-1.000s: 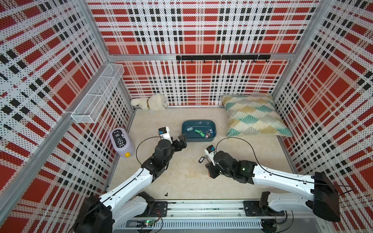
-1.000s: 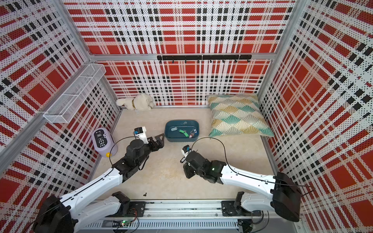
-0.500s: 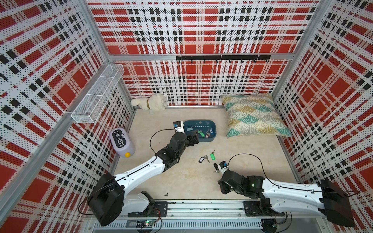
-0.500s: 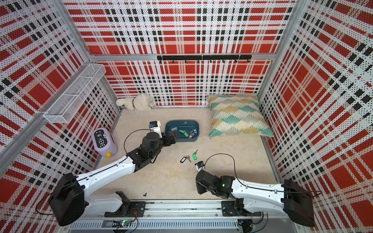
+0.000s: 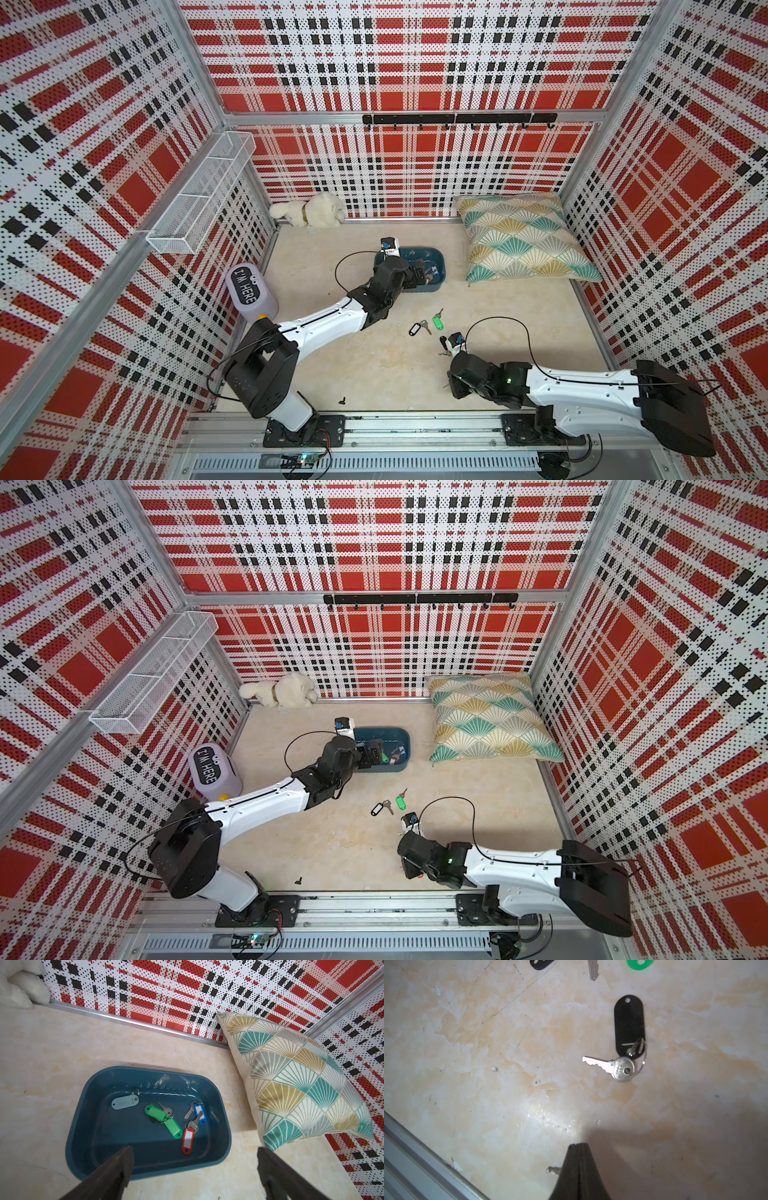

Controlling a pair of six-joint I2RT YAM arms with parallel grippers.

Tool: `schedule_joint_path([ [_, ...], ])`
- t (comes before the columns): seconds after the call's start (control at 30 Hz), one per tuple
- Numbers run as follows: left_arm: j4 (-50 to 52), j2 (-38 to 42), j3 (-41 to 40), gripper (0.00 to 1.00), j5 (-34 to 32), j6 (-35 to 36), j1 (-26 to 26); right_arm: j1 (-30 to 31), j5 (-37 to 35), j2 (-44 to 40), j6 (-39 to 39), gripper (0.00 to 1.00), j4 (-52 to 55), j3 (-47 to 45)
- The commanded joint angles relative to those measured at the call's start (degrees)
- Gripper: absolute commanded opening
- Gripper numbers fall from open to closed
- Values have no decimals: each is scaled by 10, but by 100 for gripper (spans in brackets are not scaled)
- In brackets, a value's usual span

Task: Take the keys out of the storage box
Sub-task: Place the key at the center of the board, then pick up the key from the storage box.

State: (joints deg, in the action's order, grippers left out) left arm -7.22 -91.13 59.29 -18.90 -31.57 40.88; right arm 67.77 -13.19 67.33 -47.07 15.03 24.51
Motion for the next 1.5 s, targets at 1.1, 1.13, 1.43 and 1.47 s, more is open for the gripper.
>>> schedule_joint_path([
  [1.1, 158, -313, 296, 87, -89, 16, -62, -92, -306, -332, 68, 100, 231, 123],
  [1.13, 158, -313, 295, 85, -88, 15, -68, -95, -302, -324, 71, 100, 225, 122],
  [1.43, 167, -373, 328, 73, -53, 26, -90, -107, -277, -276, 73, 100, 200, 121],
  [1.47, 169, -379, 336, 72, -50, 29, -91, -108, -274, -278, 73, 100, 196, 119],
])
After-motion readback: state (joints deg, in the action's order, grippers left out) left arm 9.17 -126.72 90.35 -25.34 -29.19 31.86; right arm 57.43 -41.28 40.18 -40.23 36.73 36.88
